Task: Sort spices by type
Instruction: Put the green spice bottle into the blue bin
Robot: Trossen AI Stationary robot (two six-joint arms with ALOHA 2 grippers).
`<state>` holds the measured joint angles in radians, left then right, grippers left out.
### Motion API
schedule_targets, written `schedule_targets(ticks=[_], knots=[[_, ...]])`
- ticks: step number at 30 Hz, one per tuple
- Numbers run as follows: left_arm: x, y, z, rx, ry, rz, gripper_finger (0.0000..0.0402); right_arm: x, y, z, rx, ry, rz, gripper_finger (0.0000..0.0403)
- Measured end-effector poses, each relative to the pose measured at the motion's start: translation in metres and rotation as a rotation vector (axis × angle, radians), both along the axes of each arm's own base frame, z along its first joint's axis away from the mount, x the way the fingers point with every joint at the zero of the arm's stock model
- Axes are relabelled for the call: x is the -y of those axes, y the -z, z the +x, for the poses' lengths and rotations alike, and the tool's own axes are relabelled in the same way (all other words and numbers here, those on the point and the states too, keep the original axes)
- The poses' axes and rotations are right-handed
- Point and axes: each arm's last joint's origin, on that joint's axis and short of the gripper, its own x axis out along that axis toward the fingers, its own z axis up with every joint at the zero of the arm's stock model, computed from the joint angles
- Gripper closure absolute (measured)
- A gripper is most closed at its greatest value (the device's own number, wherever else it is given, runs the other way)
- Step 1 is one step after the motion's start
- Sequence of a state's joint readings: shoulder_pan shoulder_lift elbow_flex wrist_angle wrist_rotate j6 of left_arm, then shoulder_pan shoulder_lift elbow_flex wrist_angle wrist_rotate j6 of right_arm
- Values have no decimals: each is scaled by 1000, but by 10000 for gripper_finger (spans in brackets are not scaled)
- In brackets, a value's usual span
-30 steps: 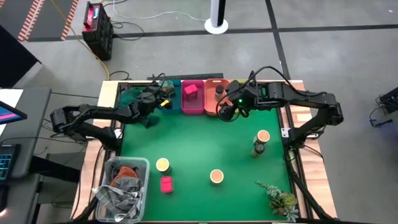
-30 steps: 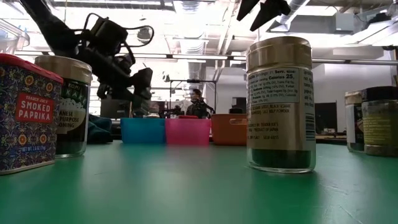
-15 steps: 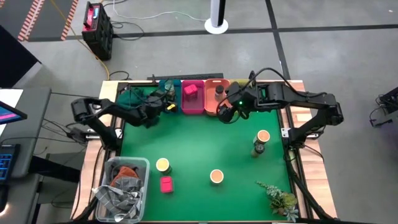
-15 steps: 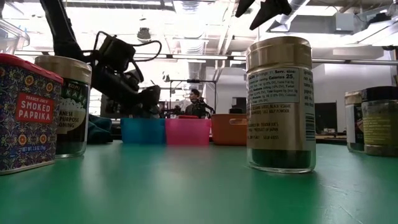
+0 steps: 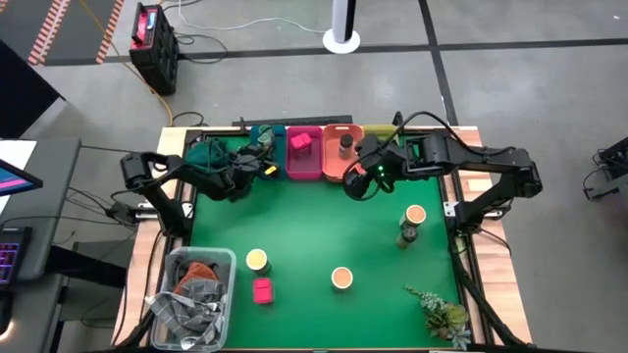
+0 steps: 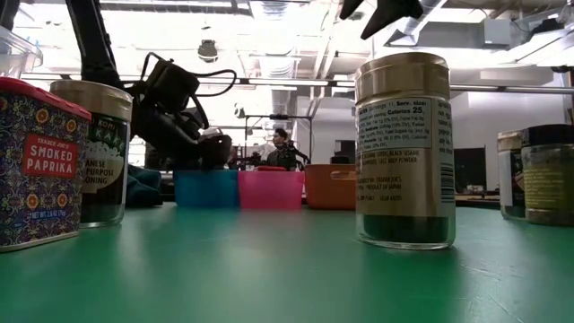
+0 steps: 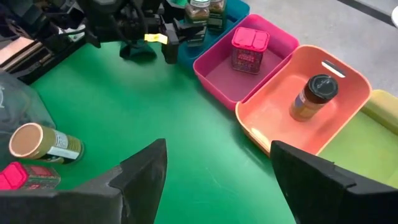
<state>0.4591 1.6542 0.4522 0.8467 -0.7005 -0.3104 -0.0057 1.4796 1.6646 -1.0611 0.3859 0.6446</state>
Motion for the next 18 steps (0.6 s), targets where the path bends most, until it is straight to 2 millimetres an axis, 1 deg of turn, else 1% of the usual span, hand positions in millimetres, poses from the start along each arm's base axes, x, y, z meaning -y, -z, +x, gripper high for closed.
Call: schedule_targets(ticks=[5, 14, 18], knots=[[0, 0, 0, -16, 11, 4, 189, 0, 0, 0, 1, 1, 2, 93], [0, 0, 0, -19, 25, 2, 157, 0, 0, 0, -4, -6, 11, 93], [0, 0, 0, -18, 25, 2, 155, -1, 1, -1, -12, -9, 15, 93]])
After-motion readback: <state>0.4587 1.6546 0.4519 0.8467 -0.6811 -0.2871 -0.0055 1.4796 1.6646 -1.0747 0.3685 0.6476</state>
